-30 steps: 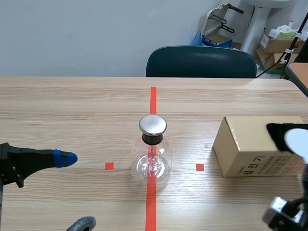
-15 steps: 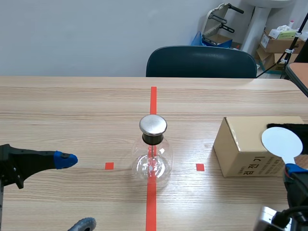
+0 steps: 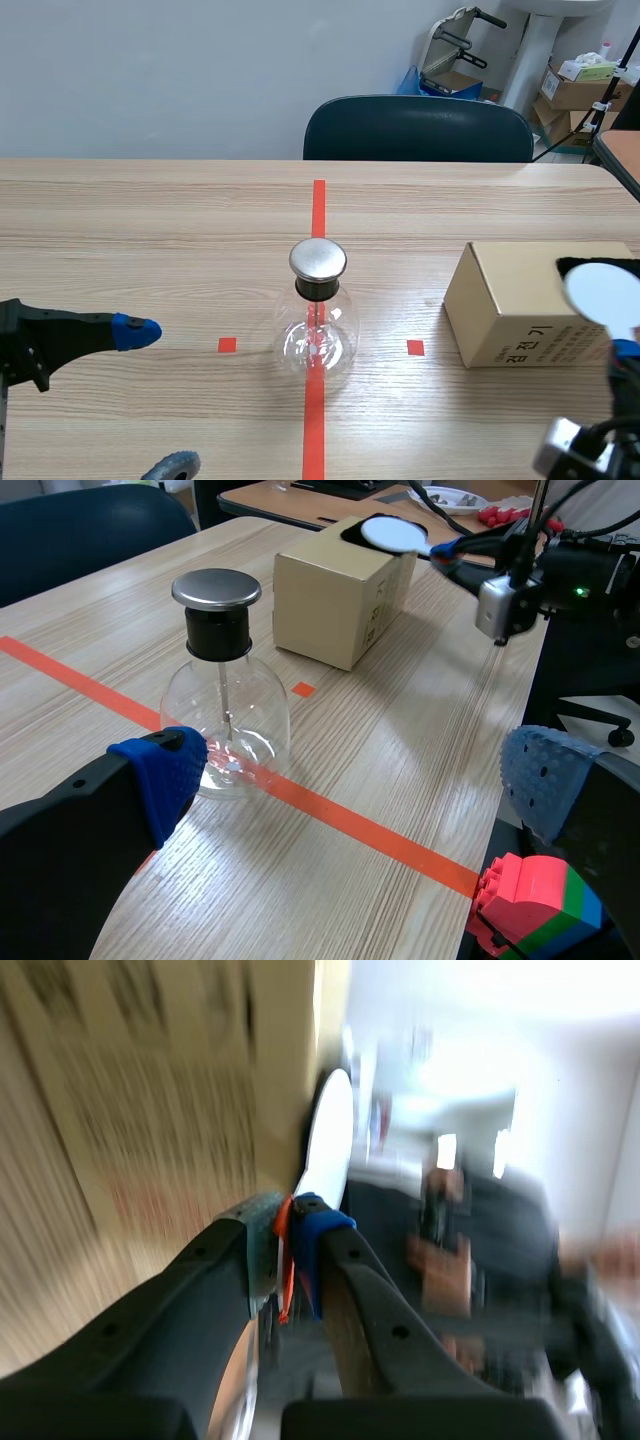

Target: Do the electroscope experiment

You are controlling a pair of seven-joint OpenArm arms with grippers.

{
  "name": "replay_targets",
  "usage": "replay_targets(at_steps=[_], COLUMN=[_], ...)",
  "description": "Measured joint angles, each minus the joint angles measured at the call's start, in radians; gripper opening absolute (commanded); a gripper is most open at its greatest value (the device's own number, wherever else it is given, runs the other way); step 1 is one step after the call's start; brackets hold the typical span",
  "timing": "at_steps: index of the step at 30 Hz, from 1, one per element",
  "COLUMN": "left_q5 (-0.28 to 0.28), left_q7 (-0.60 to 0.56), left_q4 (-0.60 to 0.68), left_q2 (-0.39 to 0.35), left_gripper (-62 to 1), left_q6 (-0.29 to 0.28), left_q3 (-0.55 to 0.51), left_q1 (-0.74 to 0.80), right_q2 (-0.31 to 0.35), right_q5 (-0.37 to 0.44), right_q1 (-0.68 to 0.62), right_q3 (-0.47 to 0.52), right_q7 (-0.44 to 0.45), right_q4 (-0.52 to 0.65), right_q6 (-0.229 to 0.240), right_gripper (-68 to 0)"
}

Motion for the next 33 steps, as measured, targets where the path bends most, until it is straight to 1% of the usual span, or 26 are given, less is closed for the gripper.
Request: replay_targets(at_steps=[1, 2, 3, 4, 7, 8, 9, 10, 11, 13, 14, 15, 16, 17, 19, 20, 21, 22, 23, 24, 26, 27, 28, 30, 33], left_q5=[0.0, 0.0, 0.0, 0.0, -0.007, -0.008, -0.008, -0.008, -0.008, -0.008, -0.008, -0.008, -0.008, -0.008, -0.008, -0.008, -0.008, -0.008, -0.008, -0.008, -0.008, -0.008, -0.008, -0.008, -0.008], left_q7=[0.0, 0.0, 0.0, 0.0, 0.0, 0.0, 0.0, 0.0, 0.0, 0.0, 0.0, 0.0, 0.0, 0.0, 0.0, 0.0, 0.0, 0.0, 0.0, 0.0, 0.0, 0.0, 0.0, 0.0, 0.0], left_q4=[0.0, 0.0, 0.0, 0.0, 0.0, 0.0, 0.0, 0.0, 0.0, 0.0, 0.0, 0.0, 0.0, 0.0, 0.0, 0.0, 0.0, 0.0, 0.0, 0.0, 0.0, 0.0, 0.0, 0.0, 0.0], left_q2=[0.0, 0.0, 0.0, 0.0, 0.0, 0.0, 0.0, 0.0, 0.0, 0.0, 0.0, 0.0, 0.0, 0.0, 0.0, 0.0, 0.0, 0.0, 0.0, 0.0, 0.0, 0.0, 0.0, 0.0, 0.0], left_gripper=[1.4, 1.4, 1.4, 1.4, 1.4, 1.4, 1.4, 1.4, 1.4, 1.4, 1.4, 1.4, 1.4, 1.4, 1.4, 1.4, 1.4, 1.4, 1.4, 1.4, 1.4, 1.4, 1.4, 1.4, 1.4], left_q6=[0.0, 0.0, 0.0, 0.0, 0.0, 0.0, 0.0, 0.0, 0.0, 0.0, 0.0, 0.0, 0.0, 0.0, 0.0, 0.0, 0.0, 0.0, 0.0, 0.0, 0.0, 0.0, 0.0, 0.0, 0.0], left_q3=[0.0, 0.0, 0.0, 0.0, 0.0, 0.0, 0.0, 0.0, 0.0, 0.0, 0.0, 0.0, 0.0, 0.0, 0.0, 0.0, 0.0, 0.0, 0.0, 0.0, 0.0, 0.0, 0.0, 0.0, 0.0], left_q1=[0.0, 0.0, 0.0, 0.0, 0.0, 0.0, 0.0, 0.0, 0.0, 0.0, 0.0, 0.0, 0.0, 0.0, 0.0, 0.0, 0.0, 0.0, 0.0, 0.0, 0.0, 0.0, 0.0, 0.0, 0.0], right_q2=[0.003, 0.003, 0.003, 0.004, 0.007, 0.006, 0.005, 0.005, 0.005, 0.005, 0.006, 0.008, 0.011, 0.015, 0.024, 0.026, 0.025, 0.025, 0.025, 0.024, 0.021, 0.021, 0.023, 0.026, 0.025], right_q5=[0.009, 0.01, 0.001, -0.009, -0.021, -0.03, -0.031, -0.031, -0.031, -0.018, -0.013, -0.011, -0.011, -0.011, -0.019, -0.023, -0.023, -0.023, -0.018, -0.012, 0.001, 0.008, 0.009, 0.008, 0.002], right_q1=[0.0, 0.0, -0.001, -0.001, 0.0, 0.0, 0.0, 0.0, 0.0, 0.0, 0.0, 0.0, 0.0, 0.0, 0.0, 0.003, 0.005, 0.005, 0.005, 0.005, 0.005, 0.005, 0.005, 0.005, 0.005], right_q3=[0.001, 0.01, 0.018, 0.021, 0.019, 0.016, 0.01, 0.008, 0.006, 0.006, 0.008, 0.013, 0.013, 0.013, 0.012, 0.007, 0.001, -0.007, -0.013, -0.017, -0.028, -0.028, -0.026, -0.024, -0.029], right_q7=[-0.053, -0.064, -0.041, 0.011, 0.243, 0.281, 0.28, 0.253, 0.184, -0.001, -0.06, -0.086, -0.075, -0.018, 0.159, 0.228, 0.27, 0.278, 0.267, 0.227, 0.047, -0.019, -0.052, -0.042, 0.023], right_q4=[0.0, 0.0, 0.0, 0.0, 0.0, 0.001, 0.001, 0.001, 0.001, 0.001, 0.001, 0.001, 0.001, 0.001, 0.001, 0.001, 0.002, 0.002, 0.002, 0.002, 0.002, 0.002, 0.002, 0.002, 0.002], right_q6=[0.0, 0.0, 0.0, 0.0, 0.0, -0.001, 0.0, -0.001, -0.001, 0.0, 0.0, 0.0, 0.0, 0.0, 0.0, 0.0, 0.0, 0.0, 0.0, 0.0, 0.0, 0.0, 0.0, 0.0, 0.0], right_gripper=[-66.7, -66.7, -66.7, -66.7, -66.7, -66.7, -66.7, -66.7, -66.7, -66.7, -66.7, -66.7, -66.7, -66.7, -66.7, -66.7, -66.7, -66.7, -66.7, -66.7, -66.7, -66.7, -66.7, -66.7, -66.7])
